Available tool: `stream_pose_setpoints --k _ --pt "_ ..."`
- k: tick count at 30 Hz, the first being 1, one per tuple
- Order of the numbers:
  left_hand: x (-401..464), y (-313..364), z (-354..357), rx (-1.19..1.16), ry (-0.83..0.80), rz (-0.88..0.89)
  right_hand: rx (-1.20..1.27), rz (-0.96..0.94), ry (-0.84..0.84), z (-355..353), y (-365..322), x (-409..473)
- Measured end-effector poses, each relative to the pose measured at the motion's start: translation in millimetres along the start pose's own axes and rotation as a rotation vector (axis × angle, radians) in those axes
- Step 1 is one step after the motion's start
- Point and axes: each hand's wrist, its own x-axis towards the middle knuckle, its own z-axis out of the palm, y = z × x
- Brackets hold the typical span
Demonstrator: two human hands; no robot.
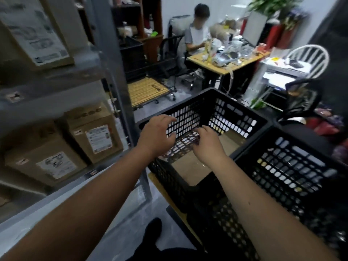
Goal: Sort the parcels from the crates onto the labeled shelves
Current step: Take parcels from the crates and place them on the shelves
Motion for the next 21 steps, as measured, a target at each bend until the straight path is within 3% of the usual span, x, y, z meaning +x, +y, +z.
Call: stream_pose_setpoints --k 5,14,21 --pt "54 3 35 -0.017 -0.174 0.078 0.067 0.220 -0.024 0 23 28" --pt "120 -32 123 0.192 -0.730 0.146 -0.097 0.541 -0.288 31 33 72" --pt "135 -51 166 0.275 -1.132 0.232 0.095 0.817 -0.332 92 37 83"
